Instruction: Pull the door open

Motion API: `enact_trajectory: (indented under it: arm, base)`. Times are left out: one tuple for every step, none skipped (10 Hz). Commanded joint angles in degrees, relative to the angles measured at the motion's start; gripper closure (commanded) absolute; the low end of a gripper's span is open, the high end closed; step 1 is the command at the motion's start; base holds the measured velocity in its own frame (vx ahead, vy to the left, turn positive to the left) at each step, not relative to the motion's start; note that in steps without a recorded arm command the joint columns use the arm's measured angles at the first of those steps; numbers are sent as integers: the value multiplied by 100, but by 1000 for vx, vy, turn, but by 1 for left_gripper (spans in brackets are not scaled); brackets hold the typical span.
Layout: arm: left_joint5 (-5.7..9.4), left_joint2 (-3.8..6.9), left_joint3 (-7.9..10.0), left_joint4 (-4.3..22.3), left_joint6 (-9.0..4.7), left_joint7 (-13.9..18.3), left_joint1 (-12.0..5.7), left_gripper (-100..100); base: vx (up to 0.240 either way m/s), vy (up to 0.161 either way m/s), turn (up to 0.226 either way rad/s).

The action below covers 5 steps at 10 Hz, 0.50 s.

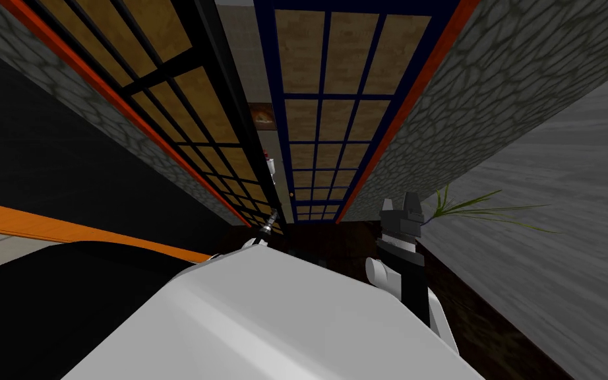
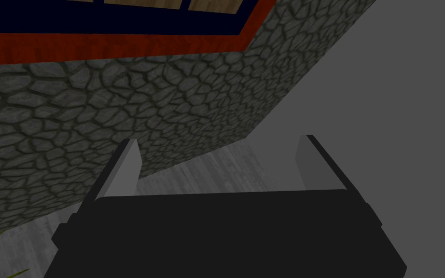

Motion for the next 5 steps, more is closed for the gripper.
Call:
enact_trajectory:
  arm:
    - [177, 118, 57, 137, -104, 273, -67, 100]
    - [276, 125, 6, 138, -100, 422, -74, 100]
    - [276, 125, 6, 138, -100, 512, -74, 100]
    - [374, 132, -45, 139, -97, 741, -80, 100]
    - [475, 138, -97, 140, -93, 902, -88, 100]
  base:
    - [-31, 12, -64]
    - [-44, 29, -105]
    - [-44, 19, -57]
    - [-36, 16, -60]
    - [-39, 26, -86]
